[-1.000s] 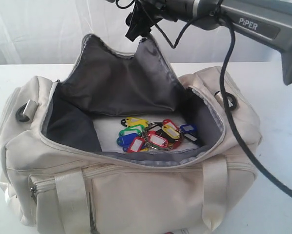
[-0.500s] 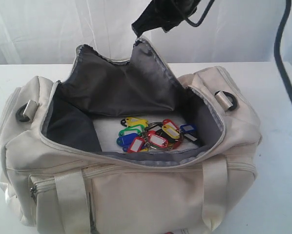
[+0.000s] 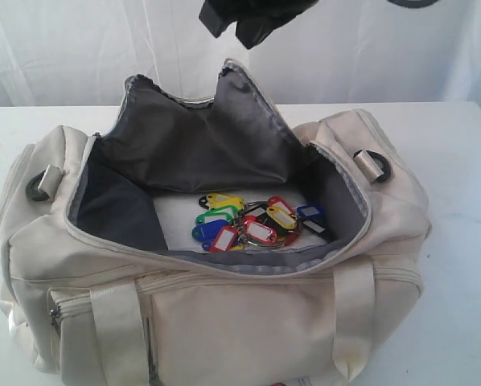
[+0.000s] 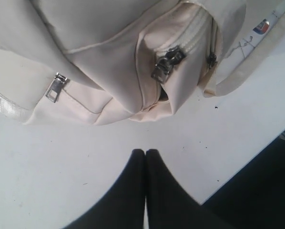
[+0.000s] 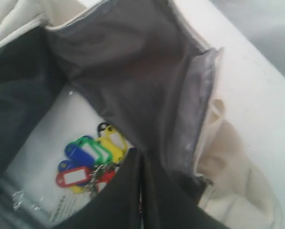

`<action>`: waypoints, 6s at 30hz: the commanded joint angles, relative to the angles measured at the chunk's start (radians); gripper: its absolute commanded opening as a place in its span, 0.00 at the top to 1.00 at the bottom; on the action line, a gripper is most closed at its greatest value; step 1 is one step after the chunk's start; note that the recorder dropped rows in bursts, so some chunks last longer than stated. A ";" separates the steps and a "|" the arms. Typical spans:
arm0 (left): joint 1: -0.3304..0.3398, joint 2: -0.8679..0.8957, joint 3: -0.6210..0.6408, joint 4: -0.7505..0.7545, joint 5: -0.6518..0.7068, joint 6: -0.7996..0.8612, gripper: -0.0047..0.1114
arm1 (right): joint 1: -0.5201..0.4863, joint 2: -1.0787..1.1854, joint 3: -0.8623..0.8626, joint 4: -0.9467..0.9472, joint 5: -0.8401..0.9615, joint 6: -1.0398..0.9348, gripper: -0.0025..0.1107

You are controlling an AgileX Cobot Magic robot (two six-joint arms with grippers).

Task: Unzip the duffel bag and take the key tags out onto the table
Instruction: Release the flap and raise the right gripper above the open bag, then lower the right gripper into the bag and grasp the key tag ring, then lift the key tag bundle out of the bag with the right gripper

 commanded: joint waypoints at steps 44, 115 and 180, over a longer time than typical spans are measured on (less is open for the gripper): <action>0.004 -0.010 0.007 -0.050 0.006 0.004 0.96 | -0.003 0.254 0.401 -0.098 -0.254 -0.354 0.50; 0.004 -0.010 0.007 -0.063 0.006 0.004 0.96 | -0.003 0.326 0.423 0.105 -0.063 -0.288 0.98; 0.004 -0.010 0.007 -0.063 0.006 0.004 0.96 | -0.003 -0.545 0.394 -0.016 0.011 0.086 0.98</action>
